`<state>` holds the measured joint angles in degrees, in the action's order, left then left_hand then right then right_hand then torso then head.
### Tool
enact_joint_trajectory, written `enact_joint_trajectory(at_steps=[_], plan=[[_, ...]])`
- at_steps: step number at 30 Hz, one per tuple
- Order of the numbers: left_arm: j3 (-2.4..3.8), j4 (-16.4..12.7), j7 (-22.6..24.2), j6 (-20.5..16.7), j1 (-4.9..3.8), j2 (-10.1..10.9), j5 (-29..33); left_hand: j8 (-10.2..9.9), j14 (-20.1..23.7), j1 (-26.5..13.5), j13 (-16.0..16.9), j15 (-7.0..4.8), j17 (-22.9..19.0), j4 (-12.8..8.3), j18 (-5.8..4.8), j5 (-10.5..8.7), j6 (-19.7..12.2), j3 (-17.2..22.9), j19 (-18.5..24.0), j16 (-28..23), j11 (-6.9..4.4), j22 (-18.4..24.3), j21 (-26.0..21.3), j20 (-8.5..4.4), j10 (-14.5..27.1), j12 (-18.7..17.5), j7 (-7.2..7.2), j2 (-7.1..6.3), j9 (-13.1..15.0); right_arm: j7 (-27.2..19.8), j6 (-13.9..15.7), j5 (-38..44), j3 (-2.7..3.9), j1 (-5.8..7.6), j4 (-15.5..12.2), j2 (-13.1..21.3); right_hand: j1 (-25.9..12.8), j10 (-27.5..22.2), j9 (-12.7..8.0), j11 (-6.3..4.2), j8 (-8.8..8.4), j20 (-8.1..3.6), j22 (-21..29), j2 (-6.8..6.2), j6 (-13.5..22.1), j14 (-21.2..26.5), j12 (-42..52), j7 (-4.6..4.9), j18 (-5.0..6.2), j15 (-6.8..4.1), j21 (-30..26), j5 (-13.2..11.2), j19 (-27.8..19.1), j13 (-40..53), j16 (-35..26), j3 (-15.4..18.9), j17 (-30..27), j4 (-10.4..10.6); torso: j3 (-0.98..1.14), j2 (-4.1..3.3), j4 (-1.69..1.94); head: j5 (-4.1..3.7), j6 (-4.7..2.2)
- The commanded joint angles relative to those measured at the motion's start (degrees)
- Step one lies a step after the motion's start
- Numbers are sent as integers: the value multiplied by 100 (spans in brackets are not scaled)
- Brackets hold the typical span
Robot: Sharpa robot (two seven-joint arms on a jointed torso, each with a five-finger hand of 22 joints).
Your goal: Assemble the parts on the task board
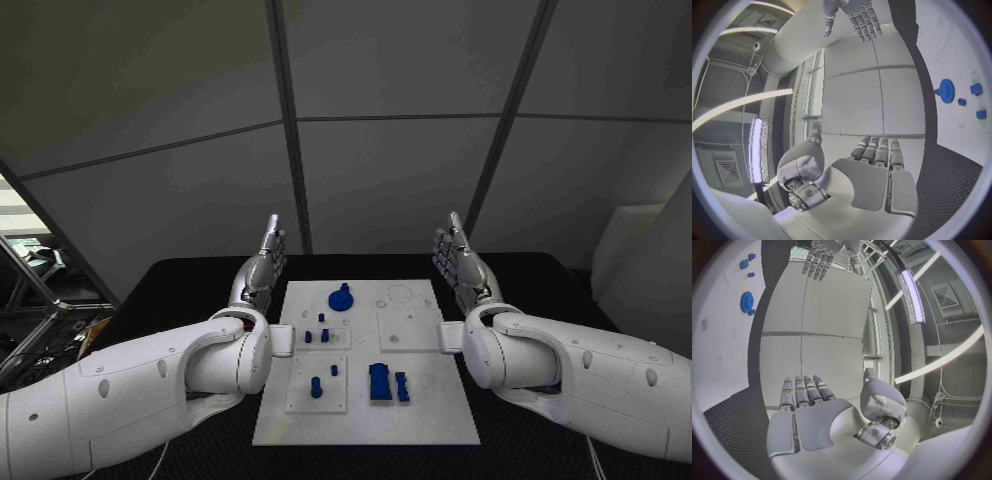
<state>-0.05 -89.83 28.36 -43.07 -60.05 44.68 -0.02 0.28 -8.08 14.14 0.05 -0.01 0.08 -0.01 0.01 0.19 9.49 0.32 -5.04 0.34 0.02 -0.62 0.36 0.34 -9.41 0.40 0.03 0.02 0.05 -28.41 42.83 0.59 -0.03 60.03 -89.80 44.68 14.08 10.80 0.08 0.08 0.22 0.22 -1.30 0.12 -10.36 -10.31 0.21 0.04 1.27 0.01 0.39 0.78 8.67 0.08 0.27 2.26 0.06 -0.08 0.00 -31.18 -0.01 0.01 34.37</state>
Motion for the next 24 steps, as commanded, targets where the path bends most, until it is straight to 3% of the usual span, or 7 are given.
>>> enact_joint_trajectory(at_steps=[1,10,11,12,14,15,24], plan=[[5,-13,143,-105,-11,1,2,-28,252,-451,-5,1,-8,1,-1,-19,-307,-32,504,-34,-2,62,-36,-34,302,-40,-3,-2,-5,-138,129,-59,3,13,-16,1,-444,-345,-8,-8,-22,-22,130,-12,328,328,-21,-4,-127,-1,-39,-78,-281,-8,-27,-226,-6,8,0,0,1,-1,1],[5,-13,143,-105,-11,1,2,-28,403,-731,-5,1,-8,1,-1,-19,-480,-32,504,-34,-2,62,-36,-34,467,-40,-3,-2,-5,-138,129,-59,3,13,-16,1,-721,-552,-8,-8,-22,-22,130,-12,519,524,-21,-4,-127,-1,-39,-78,-432,-8,-27,-226,-6,8,0,0,1,-1,1],[5,-13,143,-105,-11,1,2,-28,808,-758,-5,1,-8,1,-1,-19,-505,-32,504,-34,-2,62,-36,-34,491,-40,-3,-2,-5,-138,129,-59,3,13,-16,1,-732,-558,-8,-8,-22,-22,130,-12,539,538,-21,-4,-127,-1,-39,-78,-454,-8,-27,-226,-6,8,0,0,1,-1,1],[5,-13,143,-105,-11,1,2,-28,808,-781,-5,1,-8,1,-1,-19,-510,-32,504,-34,-2,62,-36,-34,519,-40,-3,-2,-5,-138,129,-59,3,13,-16,1,-880,-676,-8,-8,-22,-22,130,-12,1036,1031,-21,-4,-127,-1,-39,-78,-867,-8,-27,-226,-6,8,0,0,1,-1,1],[5,-13,143,-105,-11,1,2,-28,808,-830,-5,1,-8,1,-1,-19,-949,-32,504,-34,-2,62,-36,-34,535,-40,-3,-2,-5,-138,129,-59,3,13,-16,1,-1408,-1080,-8,-8,-22,-22,130,-12,1036,1031,-21,-4,-127,-1,-39,-78,-867,-8,-27,-226,-6,8,0,0,1,-1,1],[5,-13,143,-105,-11,1,2,-28,808,-844,-5,1,-8,1,-1,-19,-949,-32,504,-34,-2,62,-36,-34,941,-40,-3,-2,-5,-138,129,-59,3,13,-16,1,-1408,-1080,-8,-8,-22,-22,130,-12,1036,1031,-21,-4,-127,-1,-39,-78,-867,-8,-27,-226,-6,8,0,0,1,-1,1],[5,-13,143,-105,-11,1,2,-28,808,-1414,-5,1,-8,1,-1,-19,-949,-32,504,-34,-2,62,-36,-34,941,-40,-3,-2,-5,-138,129,-59,3,13,-16,1,-1408,-1080,-8,-8,-22,-22,130,-12,1036,1031,-21,-4,-127,-1,-39,-78,-867,-8,-27,-226,-6,8,0,0,1,-1,1]])
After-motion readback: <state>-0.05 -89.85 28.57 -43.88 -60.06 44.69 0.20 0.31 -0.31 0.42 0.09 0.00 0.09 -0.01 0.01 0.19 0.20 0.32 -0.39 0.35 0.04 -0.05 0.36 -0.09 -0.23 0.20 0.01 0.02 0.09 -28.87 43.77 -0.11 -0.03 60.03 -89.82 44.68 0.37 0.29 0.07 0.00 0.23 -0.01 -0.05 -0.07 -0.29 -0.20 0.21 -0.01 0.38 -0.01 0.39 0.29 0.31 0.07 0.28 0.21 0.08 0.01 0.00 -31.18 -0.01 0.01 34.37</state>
